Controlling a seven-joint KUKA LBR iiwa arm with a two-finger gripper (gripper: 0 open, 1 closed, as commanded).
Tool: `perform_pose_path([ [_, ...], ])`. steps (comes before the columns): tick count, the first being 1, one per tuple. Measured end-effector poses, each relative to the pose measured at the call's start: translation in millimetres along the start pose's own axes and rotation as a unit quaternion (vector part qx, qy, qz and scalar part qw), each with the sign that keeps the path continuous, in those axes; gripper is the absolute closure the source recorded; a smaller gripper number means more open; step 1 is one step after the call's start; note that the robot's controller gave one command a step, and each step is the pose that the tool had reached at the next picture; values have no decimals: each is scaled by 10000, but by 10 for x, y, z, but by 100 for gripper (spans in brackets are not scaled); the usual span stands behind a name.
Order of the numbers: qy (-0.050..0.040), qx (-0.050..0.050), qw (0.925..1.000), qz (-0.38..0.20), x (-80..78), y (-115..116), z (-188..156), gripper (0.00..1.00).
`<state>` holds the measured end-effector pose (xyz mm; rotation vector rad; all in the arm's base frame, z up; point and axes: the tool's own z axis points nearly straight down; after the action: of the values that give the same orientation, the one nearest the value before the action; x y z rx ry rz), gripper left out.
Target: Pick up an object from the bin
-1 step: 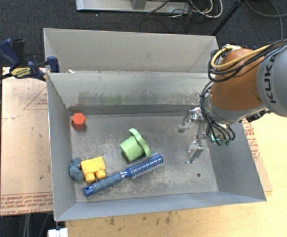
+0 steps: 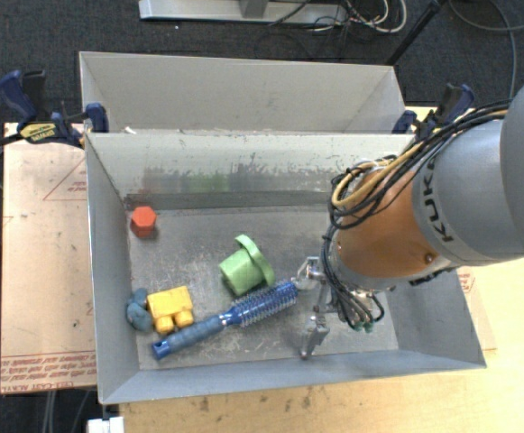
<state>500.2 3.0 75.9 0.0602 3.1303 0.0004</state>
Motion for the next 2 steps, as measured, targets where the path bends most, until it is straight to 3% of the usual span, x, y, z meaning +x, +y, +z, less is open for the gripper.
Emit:
perform_pose_path([
  [1, 7, 10, 9987, -508, -329, 610, -5, 0],
  [2, -27, -9, 9988, -497, -344, 618, -26, 100],
])
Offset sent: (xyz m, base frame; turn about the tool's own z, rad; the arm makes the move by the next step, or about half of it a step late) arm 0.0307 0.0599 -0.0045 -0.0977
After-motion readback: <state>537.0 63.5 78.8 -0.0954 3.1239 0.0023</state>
